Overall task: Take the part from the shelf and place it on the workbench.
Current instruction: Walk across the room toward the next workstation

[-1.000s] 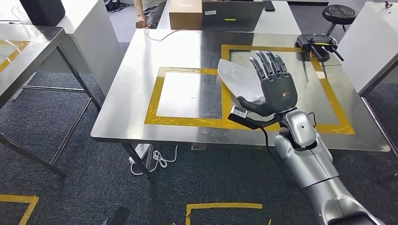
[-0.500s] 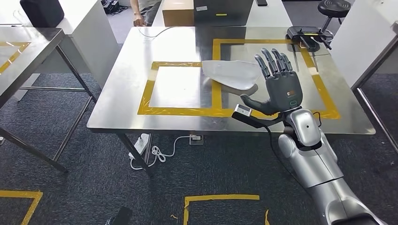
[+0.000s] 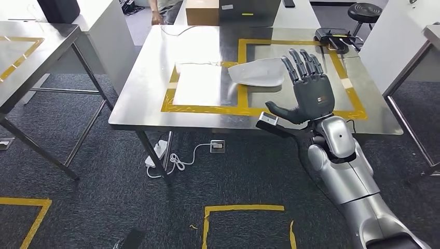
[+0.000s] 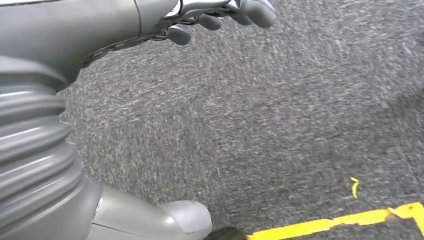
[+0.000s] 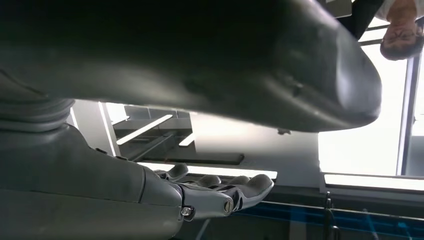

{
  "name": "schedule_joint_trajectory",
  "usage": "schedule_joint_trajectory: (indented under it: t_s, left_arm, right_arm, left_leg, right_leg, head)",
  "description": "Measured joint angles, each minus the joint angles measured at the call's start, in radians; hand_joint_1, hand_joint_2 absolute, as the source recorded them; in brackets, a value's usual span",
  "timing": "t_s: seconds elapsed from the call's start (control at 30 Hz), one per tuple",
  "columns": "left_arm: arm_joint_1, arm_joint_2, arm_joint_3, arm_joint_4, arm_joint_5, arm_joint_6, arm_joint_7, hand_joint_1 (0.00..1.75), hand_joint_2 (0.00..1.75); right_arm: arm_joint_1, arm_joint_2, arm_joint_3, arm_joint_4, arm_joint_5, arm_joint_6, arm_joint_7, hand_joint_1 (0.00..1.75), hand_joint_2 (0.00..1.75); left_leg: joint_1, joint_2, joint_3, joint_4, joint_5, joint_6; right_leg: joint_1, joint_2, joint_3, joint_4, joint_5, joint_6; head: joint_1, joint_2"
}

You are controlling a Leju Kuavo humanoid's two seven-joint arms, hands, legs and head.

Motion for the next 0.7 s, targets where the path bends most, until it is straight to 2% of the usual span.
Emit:
schedule_joint_trajectory:
  t_s: [0.07, 0.1, 0.13, 0.17, 0.2, 0.23, 0.27, 0.3, 0.33, 0.37, 0.43, 0.47, 0.5, 0.57, 0.6, 0.63, 0.67, 0.7]
  left_arm:
    - [0.0, 0.0, 0.0, -0.001, 0.0, 0.0, 0.0, 0.0, 1.75]
    - [0.001, -0.001, 0.0, 0.0, 0.0, 0.0, 0.0, 0.0, 1.75]
    - [0.001, -0.001, 0.0, 0.0, 0.0, 0.0, 0.0, 0.0, 1.75]
    - [0.001, -0.002, 0.0, 0.0, 0.0, 0.0, 0.001, 0.0, 1.75]
    - [0.001, -0.002, 0.0, 0.0, 0.0, 0.0, 0.001, 0.0, 1.75]
    - [0.001, -0.002, 0.0, 0.0, 0.0, 0.0, 0.001, 0.0, 1.75]
    - [0.001, -0.002, 0.0, 0.0, 0.0, 0.0, 0.002, 0.0, 1.75]
    - [0.001, -0.002, 0.0, 0.0, 0.0, 0.0, 0.002, 0.0, 1.75]
    - [0.0, -0.003, 0.0, 0.0, 0.0, 0.0, 0.002, 0.0, 1.75]
    - [0.0, -0.003, 0.0, 0.0, 0.0, 0.0, 0.002, 0.0, 1.75]
    - [0.001, -0.004, 0.0, 0.0, 0.0, 0.0, 0.003, 0.0, 1.75]
    - [0.002, -0.003, 0.0, 0.0, 0.001, 0.0, 0.003, 0.0, 1.75]
    - [0.002, -0.003, 0.0, 0.0, 0.002, 0.0, 0.003, 0.0, 1.75]
    - [0.002, -0.003, 0.0, 0.0, 0.006, 0.0, 0.002, 0.0, 1.75]
    - [0.002, -0.003, 0.0, 0.001, 0.007, 0.0, 0.001, 0.0, 1.75]
    - [0.002, -0.002, 0.0, 0.001, 0.007, 0.0, 0.001, 0.0, 1.75]
    - [0.002, -0.002, 0.0, 0.001, 0.008, 0.0, 0.0, 0.0, 1.75]
    - [0.002, -0.002, 0.0, 0.001, 0.008, 0.0, 0.0, 0.0, 1.75]
  right_arm:
    - [-0.002, 0.0, 0.0, 0.001, 0.0, 0.0, 0.0, 0.0, 0.0]
    - [-0.003, 0.0, 0.0, 0.002, 0.0, 0.001, -0.001, 0.0, 0.0]
    - [-0.004, 0.0, 0.0, 0.003, 0.001, 0.001, -0.002, 0.0, 0.0]
    - [-0.005, 0.0, 0.0, 0.005, 0.002, 0.001, -0.003, 0.0, 0.0]
    - [-0.007, 0.0, 0.0, 0.007, 0.003, 0.002, -0.004, 0.0, 0.0]
    - [-0.012, 0.0, 0.0, 0.008, 0.004, 0.002, -0.005, 0.0, 0.0]
    - [-0.017, 0.001, 0.0, 0.009, 0.005, 0.002, -0.005, 0.0, 0.0]
    - [-0.023, 0.002, 0.0, 0.009, 0.005, 0.002, -0.005, 0.0, 0.0]
    - [-0.027, 0.002, 0.0, 0.01, 0.006, 0.001, -0.006, 0.0, 0.0]
    - [-0.03, 0.003, 0.0, 0.011, 0.006, 0.001, -0.006, 0.0, 0.0]
    - [-0.032, 0.004, 0.001, 0.015, 0.011, 0.0, -0.008, 0.0, 0.0]
    - [-0.035, 0.006, 0.001, 0.018, 0.014, -0.001, -0.007, 0.0, 0.0]
    - [-0.038, 0.008, 0.001, 0.022, 0.019, -0.001, -0.005, 0.0, 0.0]
    - [-0.047, 0.013, 0.002, 0.031, 0.027, -0.002, 0.002, 0.0, 0.0]
    - [-0.049, 0.014, 0.002, 0.035, 0.029, -0.002, 0.006, 0.0, 0.0]
    - [-0.051, 0.016, 0.002, 0.041, 0.031, -0.003, 0.01, 0.0, 0.0]
    - [-0.051, 0.017, 0.002, 0.046, 0.031, -0.003, 0.012, 0.0, 0.0]
    - [-0.051, 0.017, 0.002, 0.05, 0.029, -0.003, 0.013, 0.0, 0.0]
  left_leg:
    - [0.002, 0.002, -0.031, 0.0, 0.028, 0.007]
    - [0.002, 0.002, -0.05, 0.001, 0.042, 0.007]
    - [0.002, 0.002, -0.069, 0.003, 0.055, 0.006]
    - [0.003, 0.002, -0.088, 0.006, 0.068, 0.005]
    - [0.004, 0.002, -0.108, 0.009, 0.081, 0.002]
    - [0.005, 0.002, -0.125, 0.015, 0.092, -0.002]
    - [0.005, 0.002, -0.141, 0.021, 0.101, -0.007]
    - [0.005, 0.001, -0.152, 0.025, 0.11, -0.012]
    - [0.005, 0.001, -0.158, 0.027, 0.119, -0.019]
    - [0.005, 0.0, -0.16, 0.027, 0.128, -0.025]
    - [0.008, -0.001, -0.164, 0.023, 0.14, -0.038]
    - [0.009, -0.002, -0.172, 0.033, 0.124, -0.044]
    - [0.011, -0.003, -0.184, 0.059, 0.09, -0.05]
    - [0.014, -0.004, -0.215, 0.171, -0.014, -0.059]
    - [0.015, -0.004, -0.227, 0.237, -0.052, -0.062]
    - [0.016, -0.004, -0.229, 0.289, -0.066, -0.065]
    - [0.016, -0.004, -0.219, 0.314, -0.058, -0.065]
    - [0.017, -0.004, -0.192, 0.304, -0.036, -0.064]
  right_leg:
    - [-0.002, 0.0, -0.033, 0.12, -0.105, 0.008]
    - [-0.002, 0.0, -0.046, 0.187, -0.137, 0.011]
    - [-0.003, 0.0, -0.048, 0.237, -0.143, 0.013]
    - [-0.003, 0.0, -0.035, 0.256, -0.128, 0.015]
    - [-0.003, 0.0, -0.004, 0.239, -0.102, 0.016]
    - [-0.003, 0.0, 0.046, 0.186, -0.083, 0.016]
    - [-0.002, 0.0, 0.105, 0.111, -0.086, 0.014]
    - [0.001, 0.001, 0.151, 0.047, -0.098, 0.007]
    - [0.003, 0.002, 0.182, -0.002, -0.115, -0.001]
    - [0.007, 0.003, 0.192, -0.026, -0.125, -0.011]
    - [0.007, 0.002, 0.181, -0.031, -0.109, -0.029]
    - [0.006, 0.0, 0.173, -0.033, -0.097, -0.038]
    - [0.004, -0.002, 0.163, -0.035, -0.083, -0.045]
    - [0.003, -0.003, 0.133, -0.035, -0.055, -0.052]
    - [0.003, -0.003, 0.117, -0.035, -0.042, -0.052]
    - [0.003, -0.003, 0.1, -0.034, -0.029, -0.051]
    - [0.003, -0.003, 0.083, -0.033, -0.015, -0.049]
    - [0.003, -0.003, 0.066, -0.033, -0.003, -0.047]
  head:
    - [0.002, 0.0]
    - [0.002, 0.0]
    - [0.002, 0.0]
    - [0.002, 0.0]
    - [0.002, 0.0]
    - [0.002, 0.0]
    - [0.002, 0.0]
    - [0.001, 0.0]
    - [0.002, 0.0]
    - [0.003, 0.0]
    - [0.006, 0.0]
    - [0.005, 0.0]
    - [0.003, 0.0]
    - [0.001, 0.0]
    - [0.001, 0.0]
    - [0.001, 0.0]
    - [0.001, 0.0]
    - [0.001, 0.0]
